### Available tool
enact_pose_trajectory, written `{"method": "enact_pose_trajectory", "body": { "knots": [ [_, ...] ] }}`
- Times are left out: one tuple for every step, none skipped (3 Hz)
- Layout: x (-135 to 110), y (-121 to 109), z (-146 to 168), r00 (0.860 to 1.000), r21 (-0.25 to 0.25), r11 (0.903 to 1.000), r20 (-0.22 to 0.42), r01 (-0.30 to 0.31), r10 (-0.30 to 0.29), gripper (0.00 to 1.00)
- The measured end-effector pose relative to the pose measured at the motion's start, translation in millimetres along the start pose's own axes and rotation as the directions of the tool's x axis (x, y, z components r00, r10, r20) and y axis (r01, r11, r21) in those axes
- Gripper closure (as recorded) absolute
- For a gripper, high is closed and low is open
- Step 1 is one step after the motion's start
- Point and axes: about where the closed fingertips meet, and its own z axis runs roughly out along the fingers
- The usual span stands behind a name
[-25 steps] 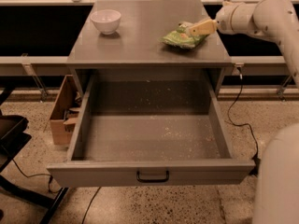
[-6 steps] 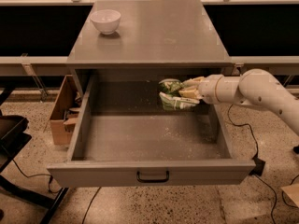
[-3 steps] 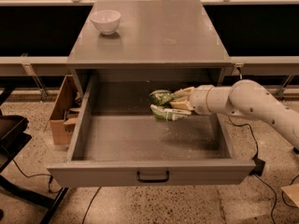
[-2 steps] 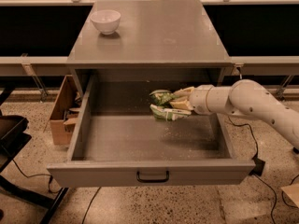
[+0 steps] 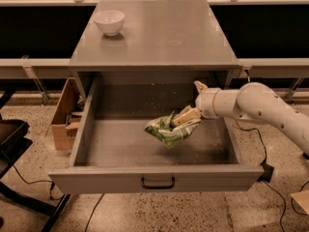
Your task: Place green jalapeno chip bag into top drawer
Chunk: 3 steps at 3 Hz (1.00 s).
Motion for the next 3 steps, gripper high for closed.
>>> {"method": "enact_pose_trajectory", "body": {
  "knots": [
    [-1, 0, -1, 1.0, 0.003, 1.0, 0.007, 0.002, -0.002, 0.0],
    [-12, 0, -10, 1.0, 0.014, 0.9999, 0.026, 0.008, -0.008, 0.18],
    [-12, 0, -11, 1.0, 0.014, 0.9999, 0.025, 0.008, -0.008, 0.23]
  ]
}}
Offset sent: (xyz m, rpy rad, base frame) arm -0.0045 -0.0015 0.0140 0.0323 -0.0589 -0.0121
